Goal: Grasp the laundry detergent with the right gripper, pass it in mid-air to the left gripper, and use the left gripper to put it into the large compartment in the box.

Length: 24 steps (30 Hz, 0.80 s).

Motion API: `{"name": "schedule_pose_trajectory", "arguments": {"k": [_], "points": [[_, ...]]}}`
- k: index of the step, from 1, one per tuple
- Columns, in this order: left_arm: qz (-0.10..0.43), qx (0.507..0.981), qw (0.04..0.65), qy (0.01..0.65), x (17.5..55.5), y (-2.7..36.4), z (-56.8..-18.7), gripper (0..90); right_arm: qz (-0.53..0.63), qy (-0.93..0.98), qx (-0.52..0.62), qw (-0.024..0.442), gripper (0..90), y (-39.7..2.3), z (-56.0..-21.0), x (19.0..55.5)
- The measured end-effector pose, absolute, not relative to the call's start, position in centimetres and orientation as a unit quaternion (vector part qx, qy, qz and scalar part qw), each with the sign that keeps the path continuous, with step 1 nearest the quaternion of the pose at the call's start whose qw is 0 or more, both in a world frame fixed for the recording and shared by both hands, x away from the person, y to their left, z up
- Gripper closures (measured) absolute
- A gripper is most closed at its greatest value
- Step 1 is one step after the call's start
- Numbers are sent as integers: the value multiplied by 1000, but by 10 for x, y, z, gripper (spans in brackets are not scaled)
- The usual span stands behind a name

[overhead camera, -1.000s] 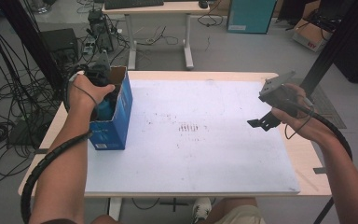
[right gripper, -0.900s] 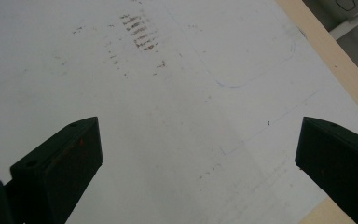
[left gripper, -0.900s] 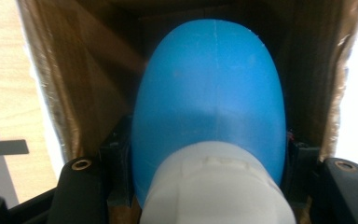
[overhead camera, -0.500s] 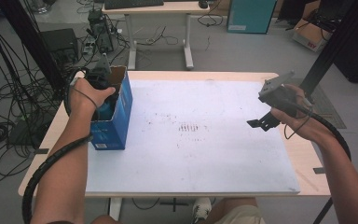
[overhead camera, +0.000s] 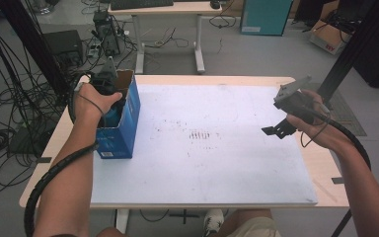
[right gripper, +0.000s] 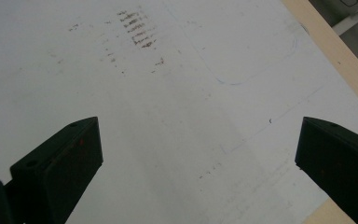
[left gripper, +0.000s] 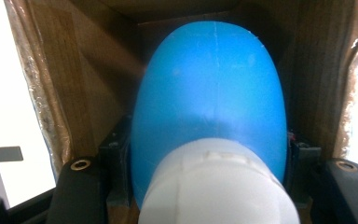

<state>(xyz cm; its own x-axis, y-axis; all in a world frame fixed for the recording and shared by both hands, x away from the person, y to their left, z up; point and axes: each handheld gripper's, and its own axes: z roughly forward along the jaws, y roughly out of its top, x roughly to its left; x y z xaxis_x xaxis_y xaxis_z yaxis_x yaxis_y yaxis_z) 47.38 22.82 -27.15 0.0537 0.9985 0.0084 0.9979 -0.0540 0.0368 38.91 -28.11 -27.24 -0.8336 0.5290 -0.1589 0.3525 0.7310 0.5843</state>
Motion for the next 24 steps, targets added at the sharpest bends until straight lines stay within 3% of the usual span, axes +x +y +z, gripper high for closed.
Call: {"name": "schedule_pose_trajectory", "arguments": {"k": [24], "points": [[18,727,11,686,474,228,-272,367,276,914,248,163,4,-283,-271,388]]}}
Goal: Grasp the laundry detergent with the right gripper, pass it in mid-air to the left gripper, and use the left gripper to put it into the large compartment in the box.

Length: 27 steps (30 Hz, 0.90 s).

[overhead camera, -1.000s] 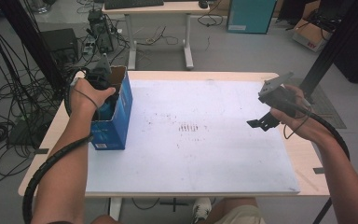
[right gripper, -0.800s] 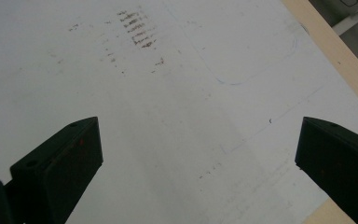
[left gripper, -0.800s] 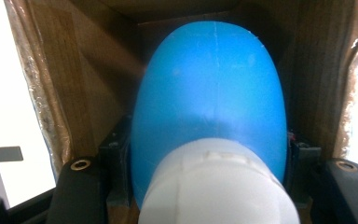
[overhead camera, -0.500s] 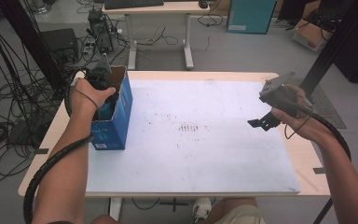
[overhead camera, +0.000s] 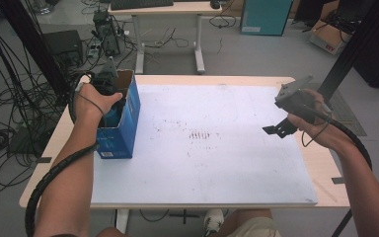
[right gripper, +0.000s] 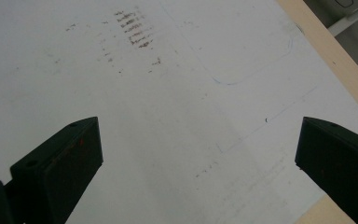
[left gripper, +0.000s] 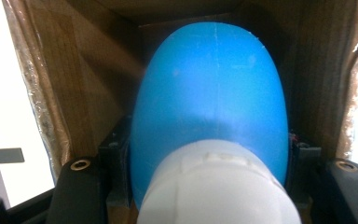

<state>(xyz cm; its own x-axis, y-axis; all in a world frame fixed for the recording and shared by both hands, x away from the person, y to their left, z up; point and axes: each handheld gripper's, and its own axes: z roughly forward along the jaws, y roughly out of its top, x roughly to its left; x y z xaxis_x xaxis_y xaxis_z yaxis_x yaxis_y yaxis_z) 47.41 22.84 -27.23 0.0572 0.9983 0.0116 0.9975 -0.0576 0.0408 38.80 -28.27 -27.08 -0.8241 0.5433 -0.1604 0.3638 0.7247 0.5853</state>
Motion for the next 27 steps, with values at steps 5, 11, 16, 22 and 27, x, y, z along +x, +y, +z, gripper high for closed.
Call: {"name": "schedule_pose_trajectory", "arguments": {"k": [5,11,16,22,27], "points": [[18,727,12,686,474,229,-273,367,274,916,245,164,5,-284,-270,388],[21,726,15,687,473,228,-273,367,274,915,245,165,4,-283,-268,388],[21,727,15,687,473,228,-273,367,273,916,242,165,5,-283,-267,388],[21,727,15,687,473,228,-273,367,274,915,244,166,4,-283,-266,388],[21,726,16,687,473,228,-273,366,268,918,242,167,4,-284,-265,388]]}}
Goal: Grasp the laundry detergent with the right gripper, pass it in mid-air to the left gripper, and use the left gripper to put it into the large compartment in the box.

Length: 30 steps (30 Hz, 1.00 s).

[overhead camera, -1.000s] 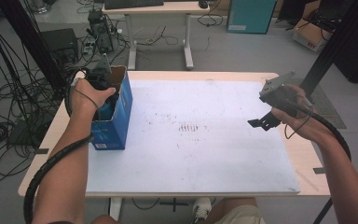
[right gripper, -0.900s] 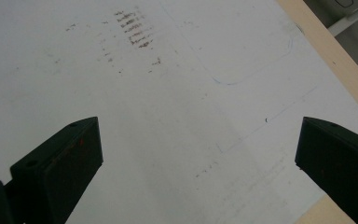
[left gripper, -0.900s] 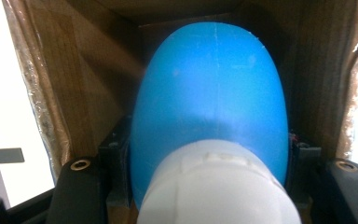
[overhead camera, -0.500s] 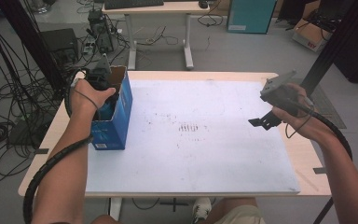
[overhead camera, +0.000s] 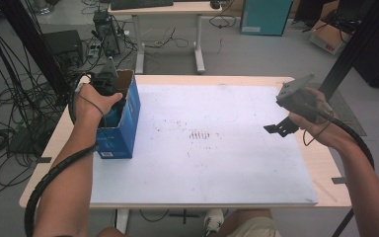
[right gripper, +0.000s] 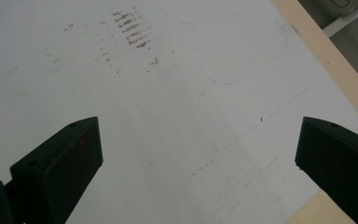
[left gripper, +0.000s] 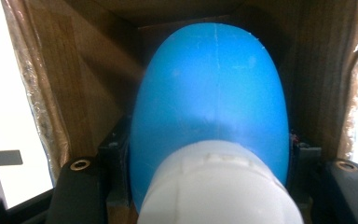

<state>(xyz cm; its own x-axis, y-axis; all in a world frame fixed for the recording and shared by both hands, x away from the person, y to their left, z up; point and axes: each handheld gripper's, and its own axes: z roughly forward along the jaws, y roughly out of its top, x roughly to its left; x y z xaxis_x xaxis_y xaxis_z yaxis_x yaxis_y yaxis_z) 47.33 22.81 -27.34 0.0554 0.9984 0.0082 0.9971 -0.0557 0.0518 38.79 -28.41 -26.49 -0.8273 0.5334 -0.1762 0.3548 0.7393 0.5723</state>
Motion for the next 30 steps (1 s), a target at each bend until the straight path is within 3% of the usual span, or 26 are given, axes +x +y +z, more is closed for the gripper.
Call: {"name": "schedule_pose_trajectory", "arguments": {"k": [30], "points": [[20,726,17,687,473,228,-274,365,270,918,239,166,5,-282,-266,389]]}}
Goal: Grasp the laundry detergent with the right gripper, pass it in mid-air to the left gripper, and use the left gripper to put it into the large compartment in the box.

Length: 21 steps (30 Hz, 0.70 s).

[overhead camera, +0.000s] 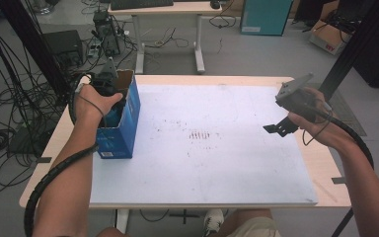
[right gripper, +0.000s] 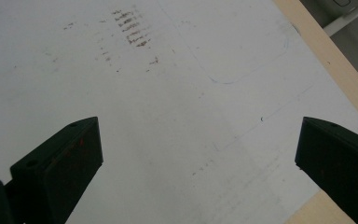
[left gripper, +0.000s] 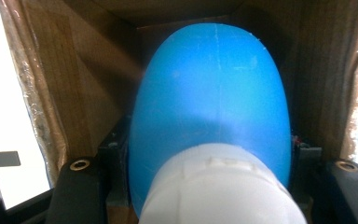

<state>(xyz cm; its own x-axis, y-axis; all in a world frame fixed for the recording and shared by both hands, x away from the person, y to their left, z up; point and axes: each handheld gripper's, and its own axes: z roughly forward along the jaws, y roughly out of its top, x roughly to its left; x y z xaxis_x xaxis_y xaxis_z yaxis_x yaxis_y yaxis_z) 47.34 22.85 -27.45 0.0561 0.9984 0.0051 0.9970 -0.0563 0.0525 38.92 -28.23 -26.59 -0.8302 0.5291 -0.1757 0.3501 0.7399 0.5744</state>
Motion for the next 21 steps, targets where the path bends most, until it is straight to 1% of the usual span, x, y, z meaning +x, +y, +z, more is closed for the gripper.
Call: {"name": "schedule_pose_trajectory", "arguments": {"k": [21], "points": [[22,728,16,685,473,228,-275,362,265,919,239,167,5,-283,-263,388]]}}
